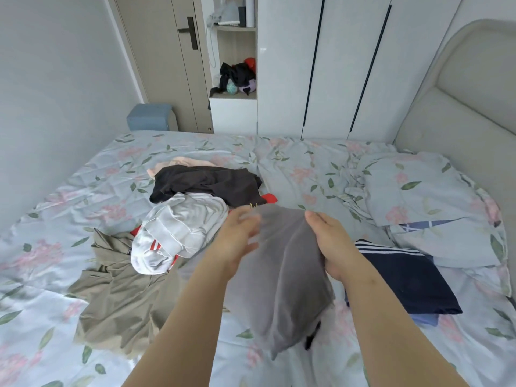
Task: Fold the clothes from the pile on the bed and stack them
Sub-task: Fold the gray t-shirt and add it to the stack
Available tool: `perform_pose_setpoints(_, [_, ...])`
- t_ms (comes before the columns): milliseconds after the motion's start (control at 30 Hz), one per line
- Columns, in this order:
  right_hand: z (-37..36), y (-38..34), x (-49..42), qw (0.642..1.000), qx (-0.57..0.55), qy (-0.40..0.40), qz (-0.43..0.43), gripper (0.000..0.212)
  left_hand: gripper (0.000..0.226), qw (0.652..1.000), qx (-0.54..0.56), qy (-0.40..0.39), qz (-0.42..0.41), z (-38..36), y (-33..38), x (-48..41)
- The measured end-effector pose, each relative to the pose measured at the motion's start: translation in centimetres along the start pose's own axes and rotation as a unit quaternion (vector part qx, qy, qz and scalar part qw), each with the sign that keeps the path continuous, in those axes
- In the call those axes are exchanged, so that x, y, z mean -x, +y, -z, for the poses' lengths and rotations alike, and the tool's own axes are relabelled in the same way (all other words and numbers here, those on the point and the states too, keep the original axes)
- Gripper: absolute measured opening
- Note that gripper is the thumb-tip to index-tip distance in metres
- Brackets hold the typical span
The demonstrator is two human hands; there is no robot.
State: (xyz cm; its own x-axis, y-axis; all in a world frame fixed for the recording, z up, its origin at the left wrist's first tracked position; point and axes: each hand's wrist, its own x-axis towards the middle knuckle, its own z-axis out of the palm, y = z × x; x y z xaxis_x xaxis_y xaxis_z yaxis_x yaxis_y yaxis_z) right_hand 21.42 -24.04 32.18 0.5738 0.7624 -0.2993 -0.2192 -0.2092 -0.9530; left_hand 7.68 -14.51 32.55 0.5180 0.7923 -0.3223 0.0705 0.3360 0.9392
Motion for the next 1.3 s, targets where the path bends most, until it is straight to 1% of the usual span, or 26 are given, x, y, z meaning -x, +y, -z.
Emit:
perform_pose_setpoints(67, [0.0, -0.7, -0.6, 0.989, -0.135, 0.054, -0.025, 0.028, 0.021, 0.998, -0.032, -0.062, -0.01, -1.2, -0.3, 0.9])
perform_pose_setpoints(167, [0.6, -2.0, -1.0, 0.95, -0.292, 0.109, -0.037, 0.026, 0.033, 0.989, -0.016, -0.133, -0.067, -2.3, -1.1, 1.5])
perform_pose_setpoints(200, [0.7, -2.5, -0.8, 0.934, -0.337, 0.112, -0.029, 0.023, 0.042, 0.983, -0.023, -0.157, -0.091, -2.4, -1.6, 1.5])
perform_pose_setpoints(267, [0.6, -3.3, -0.5, 0.901, -0.42, 0.107, -0.009, 0.019, 0.066, 0.97, -0.073, -0.199, -0.121, -2.4, -2.3, 1.2])
perform_pose_setpoints(300, [0.5, -3.5, -0.3, 0.886, -0.452, 0.105, -0.001, 0.02, 0.072, 0.964, -0.108, -0.205, -0.13, -2.3, -2.6, 1.0])
perform_pose_setpoints(333, [0.5, -3.6, -0.2, 0.875, -0.474, 0.104, 0.004, 0.021, 0.073, 0.961, -0.133, -0.198, -0.14, -2.3, -2.8, 0.8])
perform_pose_setpoints(400, [0.5, -3.7, -0.1, 0.862, -0.496, 0.102, 0.005, 0.023, 0.058, 0.959, -0.175, -0.152, -0.165, -2.3, -3.4, 0.2])
perform_pose_setpoints(467, [0.6, -3.6, -0.1, 0.857, -0.506, 0.099, -0.001, 0.023, 0.036, 0.948, -0.225, -0.112, -0.193, -2.4, -3.6, -0.5])
perform_pose_setpoints(533, [0.6, -3.7, 0.0, 0.852, -0.513, 0.1, -0.005, 0.022, 0.012, 0.944, -0.254, -0.096, -0.189, -2.3, -3.5, -1.0])
perform_pose_setpoints(600, [1.0, -3.7, -0.2, 0.855, -0.509, 0.105, -0.007, 0.02, 0.023, 0.96, -0.211, -0.088, -0.159, -2.0, -2.7, -1.3])
perform_pose_setpoints(633, [1.2, -3.6, -0.3, 0.865, -0.491, 0.106, -0.005, 0.018, 0.024, 0.97, -0.179, -0.088, -0.139, -1.8, -2.1, -1.4])
perform_pose_setpoints(667, [1.3, -3.4, -0.5, 0.884, -0.455, 0.108, -0.003, 0.017, 0.02, 0.975, -0.16, -0.089, -0.125, -1.5, -1.4, -1.6])
perform_pose_setpoints(733, [1.1, -3.0, -0.6, 0.938, -0.331, 0.101, 0.019, 0.017, 0.02, 0.977, -0.147, -0.104, -0.119, -1.3, 0.2, -1.9])
perform_pose_setpoints(800, [0.8, -2.7, -0.4, 0.978, -0.19, 0.07, 0.046, 0.043, 0.02, 0.974, -0.14, -0.125, -0.129, -1.2, 1.5, -2.3])
perform_pose_setpoints(833, [0.6, -2.5, -0.3, 0.988, -0.138, 0.042, 0.057, 0.054, 0.019, 0.973, -0.139, -0.132, -0.126, -1.2, 2.1, -2.4])
perform_pose_setpoints(867, [0.4, -2.4, -0.1, 0.992, -0.102, 0.004, 0.068, 0.059, 0.019, 0.973, -0.141, -0.141, -0.12, -1.2, 2.7, -2.5])
perform_pose_setpoints(933, [0.1, -2.2, 0.0, 0.992, -0.014, -0.071, 0.102, 0.059, 0.019, 0.967, -0.169, -0.156, -0.111, -1.1, 3.6, -2.7])
perform_pose_setpoints(967, [0.0, -2.1, -0.1, 0.986, 0.047, -0.092, 0.129, 0.055, 0.019, 0.963, -0.186, -0.161, -0.112, -1.1, 4.0, -2.8])
perform_pose_setpoints(1000, [-0.1, -2.1, -0.3, 0.977, 0.112, -0.094, 0.155, 0.045, 0.018, 0.958, -0.202, -0.165, -0.117, -1.1, 4.4, -2.9])
perform_pose_setpoints(1067, [-0.3, -2.3, -0.9, 0.955, 0.22, -0.046, 0.195, 0.021, 0.01, 0.95, -0.225, -0.17, -0.132, -1.1, 4.8, -3.0])
perform_pose_setpoints(1100, [-0.2, -2.4, -1.3, 0.946, 0.257, -0.011, 0.199, 0.017, 0.005, 0.944, -0.241, -0.174, -0.141, -1.0, 5.0, -3.2])
perform_pose_setpoints(1133, [0.0, -2.6, -1.7, 0.938, 0.282, 0.017, 0.199, 0.018, 0.004, 0.931, -0.282, -0.176, -0.153, -0.7, 5.1, -3.4])
perform_pose_setpoints(1167, [0.3, -2.8, -2.0, 0.932, 0.301, 0.041, 0.196, 0.02, 0.007, 0.907, -0.346, -0.175, -0.165, -0.3, 5.2, -3.7])
perform_pose_setpoints(1233, [0.7, -3.6, -2.3, 0.924, 0.318, 0.08, 0.199, 0.025, 0.017, 0.849, -0.472, -0.158, -0.177, 0.7, 4.9, -4.5])
perform_pose_setpoints(1267, [0.9, -3.9, -2.3, 0.923, 0.312, 0.105, 0.197, 0.025, 0.021, 0.835, -0.503, -0.14, -0.173, 1.2, 4.6, -4.9])
perform_pose_setpoints(1300, [1.0, -4.3, -2.3, 0.922, 0.306, 0.135, 0.194, 0.022, 0.021, 0.834, -0.513, -0.117, -0.167, 1.6, 4.2, -5.3])
